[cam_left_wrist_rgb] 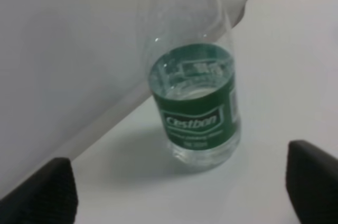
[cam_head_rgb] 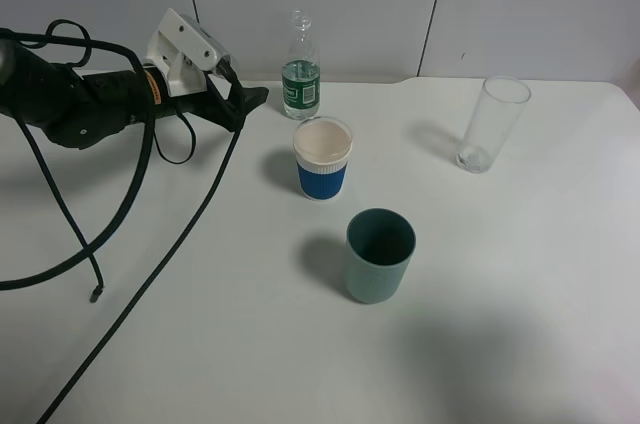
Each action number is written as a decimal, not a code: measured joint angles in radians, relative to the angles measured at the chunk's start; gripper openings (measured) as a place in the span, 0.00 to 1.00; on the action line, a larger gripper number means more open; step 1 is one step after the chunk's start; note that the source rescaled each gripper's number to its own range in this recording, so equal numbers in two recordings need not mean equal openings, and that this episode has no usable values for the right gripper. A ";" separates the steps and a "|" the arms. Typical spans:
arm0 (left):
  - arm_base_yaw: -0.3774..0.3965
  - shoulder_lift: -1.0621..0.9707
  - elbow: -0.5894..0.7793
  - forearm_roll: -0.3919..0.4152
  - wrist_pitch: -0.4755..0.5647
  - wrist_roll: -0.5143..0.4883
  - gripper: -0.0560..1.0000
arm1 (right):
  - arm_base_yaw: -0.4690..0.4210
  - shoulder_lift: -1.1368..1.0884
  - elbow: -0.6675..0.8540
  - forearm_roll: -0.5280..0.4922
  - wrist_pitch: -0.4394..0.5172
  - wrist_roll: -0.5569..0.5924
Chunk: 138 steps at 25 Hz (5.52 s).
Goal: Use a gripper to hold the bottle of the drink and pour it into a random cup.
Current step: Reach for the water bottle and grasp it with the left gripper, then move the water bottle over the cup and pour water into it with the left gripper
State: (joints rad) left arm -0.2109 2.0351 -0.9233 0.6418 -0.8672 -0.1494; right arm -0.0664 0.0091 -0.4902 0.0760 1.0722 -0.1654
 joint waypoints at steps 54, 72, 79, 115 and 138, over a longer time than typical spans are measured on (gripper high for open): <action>-0.160 0.315 -0.470 -0.072 0.096 -0.082 0.65 | 0.000 0.000 0.000 0.000 0.000 0.000; -0.170 0.382 -0.597 -0.077 0.150 -0.083 0.65 | 0.000 0.000 0.000 0.000 0.000 0.000; -0.174 0.388 -0.604 -0.077 0.174 -0.085 0.62 | 0.000 0.000 0.000 0.000 0.000 0.000; -0.175 0.167 -0.492 -0.034 0.365 0.007 0.06 | 0.000 0.000 0.000 0.000 0.000 0.000; -0.160 -0.146 -0.073 -0.335 0.421 0.391 0.06 | 0.000 0.000 0.000 0.000 0.000 0.000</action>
State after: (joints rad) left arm -0.3707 1.8889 -0.9964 0.3071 -0.4460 0.2414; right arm -0.0664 0.0091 -0.4902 0.0760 1.0722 -0.1654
